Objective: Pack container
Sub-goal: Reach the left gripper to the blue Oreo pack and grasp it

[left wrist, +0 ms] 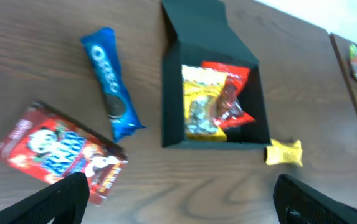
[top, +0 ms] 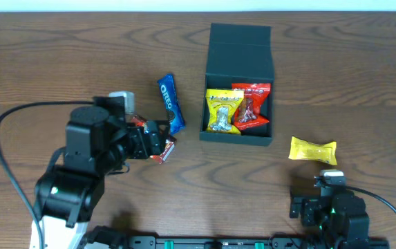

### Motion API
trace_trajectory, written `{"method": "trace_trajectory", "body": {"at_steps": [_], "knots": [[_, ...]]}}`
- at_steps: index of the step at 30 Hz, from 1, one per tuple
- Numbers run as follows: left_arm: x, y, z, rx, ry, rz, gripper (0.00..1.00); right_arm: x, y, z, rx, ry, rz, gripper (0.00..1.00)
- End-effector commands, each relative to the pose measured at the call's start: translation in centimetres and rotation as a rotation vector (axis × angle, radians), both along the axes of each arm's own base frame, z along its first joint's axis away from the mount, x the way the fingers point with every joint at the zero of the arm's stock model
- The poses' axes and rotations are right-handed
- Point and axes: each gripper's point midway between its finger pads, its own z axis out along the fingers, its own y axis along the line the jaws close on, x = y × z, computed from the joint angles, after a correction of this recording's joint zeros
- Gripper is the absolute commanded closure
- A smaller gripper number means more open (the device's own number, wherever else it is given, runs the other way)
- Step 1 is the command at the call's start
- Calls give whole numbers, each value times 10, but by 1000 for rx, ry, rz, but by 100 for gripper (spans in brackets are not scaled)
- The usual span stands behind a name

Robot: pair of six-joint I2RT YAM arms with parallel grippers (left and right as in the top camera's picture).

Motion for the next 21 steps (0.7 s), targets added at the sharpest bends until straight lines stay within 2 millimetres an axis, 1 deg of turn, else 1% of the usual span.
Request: {"method": "trace_trajectory", "body": {"at_steps": [1,2,3,6,8,11,12,14,16,18,20,21], "knots": [[-6,-16,-6,-23,68,-49,5,-1,-1,-3,-3,7,0,1],[-11,-19,-16,-9,116,-64,5,-1,-1,-3,-3,7,0,1],[-14,-21,-21,-8,145,-72,5,-1,-1,-3,-3,7,0,1],[-14,-23,-26,-3,164,-79,5,-1,-1,-3,-3,7,0,1],[-17,-21,-31,7,192,-76,5,-1,-1,-3,-3,7,0,1],[-16,-22,-31,2,197,-68,5,-1,-1,-3,-3,7,0,1],[-13,-21,-32,-10,210,-37,5,-1,-1,-3,-3,7,0,1],[-5,-9,-40,7,249,80,5,-1,-1,-3,-3,7,0,1],[3,-3,-52,50,289,124,4,-1,-1,-3,-3,7,0,1],[16,-6,-62,66,336,134,4,-1,-1,-3,-3,7,0,1],[41,-10,-65,45,388,202,4,-1,-1,-3,-3,7,0,1],[49,-11,-65,27,406,231,4,-1,-1,-3,-3,7,-1,1]]}}
